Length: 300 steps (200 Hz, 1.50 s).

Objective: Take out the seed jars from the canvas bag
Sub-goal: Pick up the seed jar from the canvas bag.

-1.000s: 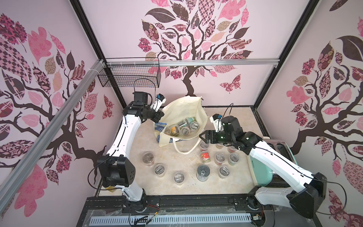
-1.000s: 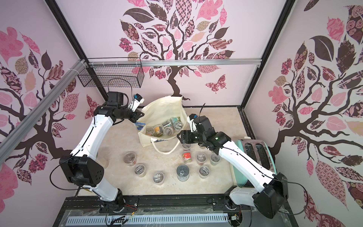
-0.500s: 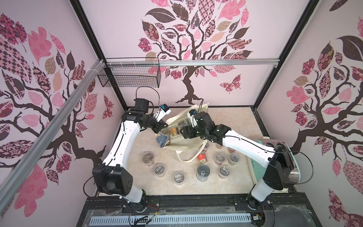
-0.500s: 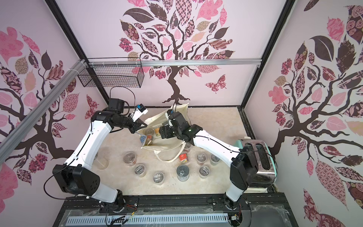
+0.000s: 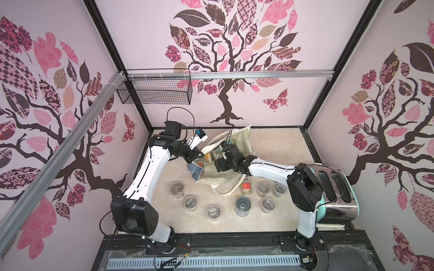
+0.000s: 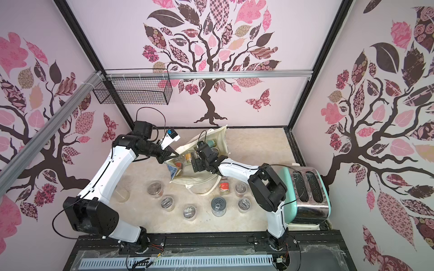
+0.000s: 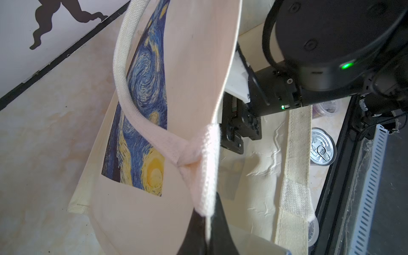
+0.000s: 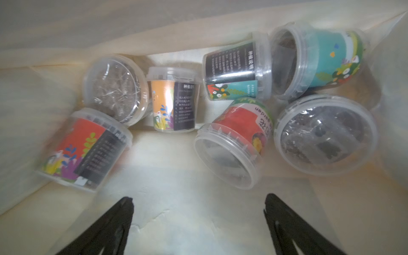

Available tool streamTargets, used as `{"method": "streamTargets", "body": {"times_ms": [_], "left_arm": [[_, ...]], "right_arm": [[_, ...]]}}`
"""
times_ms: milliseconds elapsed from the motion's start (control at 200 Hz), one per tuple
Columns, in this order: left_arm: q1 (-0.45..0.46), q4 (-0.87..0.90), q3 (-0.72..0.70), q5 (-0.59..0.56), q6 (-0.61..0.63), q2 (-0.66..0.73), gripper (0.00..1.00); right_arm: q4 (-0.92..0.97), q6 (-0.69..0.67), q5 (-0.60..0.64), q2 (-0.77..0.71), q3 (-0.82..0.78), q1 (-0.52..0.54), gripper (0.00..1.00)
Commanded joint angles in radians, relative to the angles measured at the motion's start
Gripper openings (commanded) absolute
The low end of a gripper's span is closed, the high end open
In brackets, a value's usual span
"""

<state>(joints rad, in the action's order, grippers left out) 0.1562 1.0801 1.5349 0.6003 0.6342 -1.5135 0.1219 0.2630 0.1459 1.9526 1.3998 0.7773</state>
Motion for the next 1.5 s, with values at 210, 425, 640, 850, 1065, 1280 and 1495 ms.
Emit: {"method": "streamTargets", "body": {"times_ms": [210, 425, 640, 850, 1065, 1280, 1495], "left_arm": [[0.008, -0.003, -0.009, 0.035, -0.010, 0.011, 0.00], [0.006, 0.002, -0.011, 0.038, -0.006, 0.011, 0.00], [0.007, 0.005, -0.003, 0.041, -0.007, 0.008, 0.00], [0.007, 0.012, 0.003, 0.030, 0.002, 0.018, 0.00], [0.007, 0.012, -0.004, 0.024, 0.004, 0.027, 0.00], [0.006, 0.010, -0.008, 0.015, 0.004, 0.032, 0.00], [0.006, 0.005, -0.009, 0.015, 0.000, 0.036, 0.00]], "right_arm": [[-0.013, 0.108, 0.165, 0.166, 0.142, -0.014, 0.99], [0.032, 0.231, 0.260, 0.248, 0.217, -0.014, 0.99], [0.068, 0.286, 0.281, 0.335, 0.283, -0.015, 0.99], [0.084, 0.308, 0.314, 0.321, 0.266, -0.022, 0.89], [0.079, 0.326, 0.249, 0.244, 0.212, -0.030, 0.78], [0.071, 0.316, 0.175, 0.148, 0.159, -0.036, 0.76], [0.015, 0.324, 0.082, 0.030, 0.064, -0.060, 0.74]]}}
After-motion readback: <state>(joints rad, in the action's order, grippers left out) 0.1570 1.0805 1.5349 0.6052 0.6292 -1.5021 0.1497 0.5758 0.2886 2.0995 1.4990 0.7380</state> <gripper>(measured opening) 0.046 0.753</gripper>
